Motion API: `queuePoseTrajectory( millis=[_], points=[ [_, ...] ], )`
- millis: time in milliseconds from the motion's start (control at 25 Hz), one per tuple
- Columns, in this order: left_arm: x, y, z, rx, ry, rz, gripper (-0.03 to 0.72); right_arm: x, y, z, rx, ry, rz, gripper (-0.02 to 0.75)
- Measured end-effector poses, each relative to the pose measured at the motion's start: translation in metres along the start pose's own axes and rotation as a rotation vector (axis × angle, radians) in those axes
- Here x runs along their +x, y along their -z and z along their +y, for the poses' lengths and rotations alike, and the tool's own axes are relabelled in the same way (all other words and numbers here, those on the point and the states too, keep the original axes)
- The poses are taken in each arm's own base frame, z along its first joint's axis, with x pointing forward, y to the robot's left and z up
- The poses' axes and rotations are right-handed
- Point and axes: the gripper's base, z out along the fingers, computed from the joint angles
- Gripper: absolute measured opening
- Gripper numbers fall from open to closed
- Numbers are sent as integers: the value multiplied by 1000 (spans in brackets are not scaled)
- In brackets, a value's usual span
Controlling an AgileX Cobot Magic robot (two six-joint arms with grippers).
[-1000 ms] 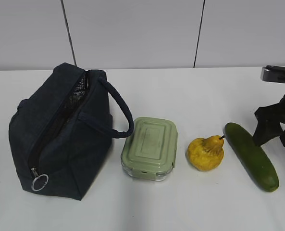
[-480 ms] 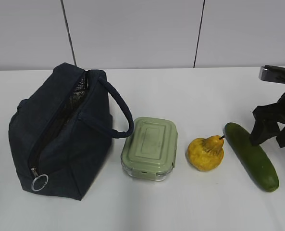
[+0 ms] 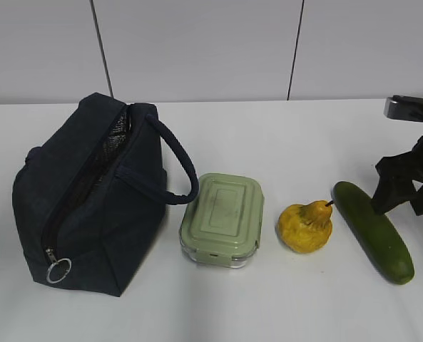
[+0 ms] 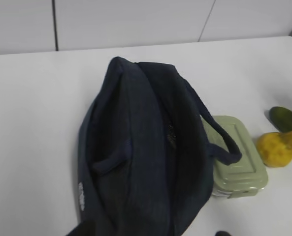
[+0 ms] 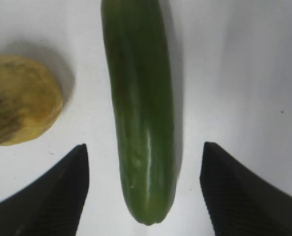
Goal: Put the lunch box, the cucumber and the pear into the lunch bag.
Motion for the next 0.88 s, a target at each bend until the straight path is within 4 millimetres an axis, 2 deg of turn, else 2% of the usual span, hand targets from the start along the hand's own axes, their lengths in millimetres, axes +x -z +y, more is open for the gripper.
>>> queuePoseTrajectory(
  millis=[120,200,360,480,720,880],
  points=[
    [-17,-24,6,42,8,79,424,-1,0,-1,6,5,-12,538],
    [-21,-41,10,76,7,138,424,-2,0,-1,9,7,-19,538],
    [-21,-74,17,130,11,225,424,-2,0,-1,9,6,-23,538],
    [-20,-89,23,129,17,250,410,-3,0,-1,10,4,-31,538],
    [-20,-96,27,114,7,246,396,-4,-1,0,12,26,-42,538],
    [-20,-97,28,107,0,245,386,-7,-3,11,14,68,-61,538]
  ],
)
